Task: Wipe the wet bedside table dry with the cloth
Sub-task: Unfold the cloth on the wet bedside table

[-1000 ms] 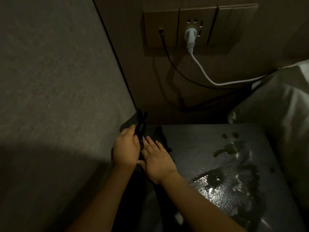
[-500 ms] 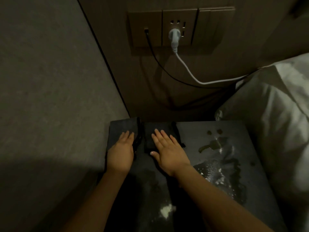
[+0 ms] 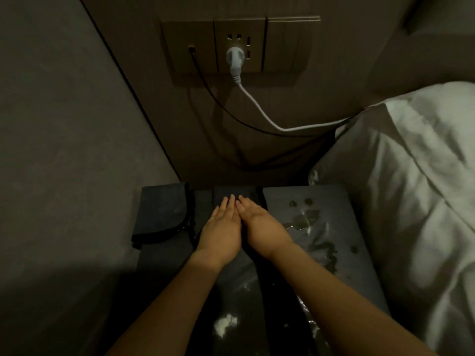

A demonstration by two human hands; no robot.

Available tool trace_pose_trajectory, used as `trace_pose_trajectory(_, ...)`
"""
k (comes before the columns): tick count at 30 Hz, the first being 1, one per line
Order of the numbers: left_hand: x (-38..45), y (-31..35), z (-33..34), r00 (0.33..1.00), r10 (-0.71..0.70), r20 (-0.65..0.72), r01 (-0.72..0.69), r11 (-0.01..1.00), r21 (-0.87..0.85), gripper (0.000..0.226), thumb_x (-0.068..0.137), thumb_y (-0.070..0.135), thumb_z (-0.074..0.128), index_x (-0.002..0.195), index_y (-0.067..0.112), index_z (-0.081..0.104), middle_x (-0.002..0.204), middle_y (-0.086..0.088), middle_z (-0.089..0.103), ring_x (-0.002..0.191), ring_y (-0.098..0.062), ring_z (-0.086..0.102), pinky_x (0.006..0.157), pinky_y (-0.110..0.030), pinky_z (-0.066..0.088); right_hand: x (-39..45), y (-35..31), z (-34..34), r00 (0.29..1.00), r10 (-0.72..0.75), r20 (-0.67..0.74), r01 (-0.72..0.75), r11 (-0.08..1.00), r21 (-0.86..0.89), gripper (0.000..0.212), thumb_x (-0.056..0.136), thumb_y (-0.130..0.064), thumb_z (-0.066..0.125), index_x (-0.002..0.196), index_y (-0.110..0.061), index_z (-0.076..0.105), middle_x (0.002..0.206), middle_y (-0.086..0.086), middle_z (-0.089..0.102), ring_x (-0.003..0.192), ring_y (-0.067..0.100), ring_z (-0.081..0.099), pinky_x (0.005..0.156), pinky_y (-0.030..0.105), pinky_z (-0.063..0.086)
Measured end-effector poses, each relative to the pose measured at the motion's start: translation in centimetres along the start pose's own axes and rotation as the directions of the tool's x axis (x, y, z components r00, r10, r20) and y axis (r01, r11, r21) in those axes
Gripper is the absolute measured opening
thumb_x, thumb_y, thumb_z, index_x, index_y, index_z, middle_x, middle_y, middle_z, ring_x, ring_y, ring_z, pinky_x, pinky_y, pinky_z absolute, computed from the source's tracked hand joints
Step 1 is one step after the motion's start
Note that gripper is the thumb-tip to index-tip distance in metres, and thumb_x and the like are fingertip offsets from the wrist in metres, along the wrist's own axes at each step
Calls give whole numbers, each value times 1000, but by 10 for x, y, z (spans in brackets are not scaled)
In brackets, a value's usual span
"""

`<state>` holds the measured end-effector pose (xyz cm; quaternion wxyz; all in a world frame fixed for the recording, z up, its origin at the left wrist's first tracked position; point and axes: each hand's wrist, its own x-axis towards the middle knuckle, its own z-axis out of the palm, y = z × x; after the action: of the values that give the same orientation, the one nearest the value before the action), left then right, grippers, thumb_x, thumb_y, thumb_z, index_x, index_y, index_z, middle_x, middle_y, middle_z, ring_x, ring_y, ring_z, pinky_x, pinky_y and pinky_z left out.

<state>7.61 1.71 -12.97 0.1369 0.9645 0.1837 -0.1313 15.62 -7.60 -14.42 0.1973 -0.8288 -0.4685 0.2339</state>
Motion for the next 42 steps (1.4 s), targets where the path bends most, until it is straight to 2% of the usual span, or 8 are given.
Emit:
trace_pose_trajectory(6,5,16,-1,1000,8,8,-7,996,-94,57,103,18,25,150,9,-7,159,-11,-13,147,-21,-12,116,-27,-7,-6,18,-7,1000,14,-20,-17,985,-172,57,98,-15,31,147,-11,3,158,7,-1,146,16,1,118,28,1)
trace_pose_trajectory(11,22,49,4,1000,17,3,-16,991,-132,59,102,17,27,150,9,-7,159,-10,-14,147,-21,-12,116,-28,-8,-16,43,-28,998,66,-2,-65,973,-219,56,98,-19,32,147,-11,5,158,7,-1,146,17,1,118,29,3)
trace_pose_trajectory(22,47,123,15,997,71,31,-66,989,-133,68,98,19,38,150,9,-5,159,-10,-15,147,-23,-13,118,-33,-6,-54,104,-65,991,135,5,-130,963,-236,60,95,-17,41,146,-9,10,158,9,5,146,20,4,120,30,6)
trace_pose_trajectory(28,51,150,24,993,115,2,-114,982,-149,63,99,19,33,151,8,-2,160,-10,-11,147,-23,-11,118,-33,-4,-73,126,-71,985,168,-36,-171,957,-235,57,95,-14,41,145,-8,15,157,11,11,146,22,8,121,35,10)
trace_pose_trajectory(34,42,170,30,992,127,8,-124,980,-157,62,98,14,32,151,8,0,160,-10,-10,147,-23,-11,118,-33,-5,-93,136,-65,974,201,-103,-218,955,-199,53,91,-13,37,141,-1,26,152,20,20,144,32,16,116,31,7)
trace_pose_trajectory(38,30,172,32,992,125,9,-122,982,-147,65,96,11,33,151,8,-1,160,-10,-11,147,-23,-11,118,-32,-5,-103,132,-51,963,249,-108,-266,944,-194,64,84,-27,21,144,-5,20,154,17,16,145,28,12,119,33,9)
trace_pose_trajectory(40,21,168,34,993,115,11,-112,985,-130,64,97,12,32,150,7,-2,160,-10,-12,147,-23,-12,118,-32,-5,-106,122,-46,961,259,-101,-274,943,-187,65,83,-27,22,145,-6,17,155,16,13,145,27,9,119,34,8)
trace_pose_trajectory(42,13,161,35,994,104,11,-102,988,-116,64,97,13,31,150,7,-4,159,-11,-13,147,-22,-12,118,-32,-6,-108,109,-43,960,262,-99,-276,946,-170,58,91,-24,26,146,-10,14,157,12,9,146,23,6,118,32,6)
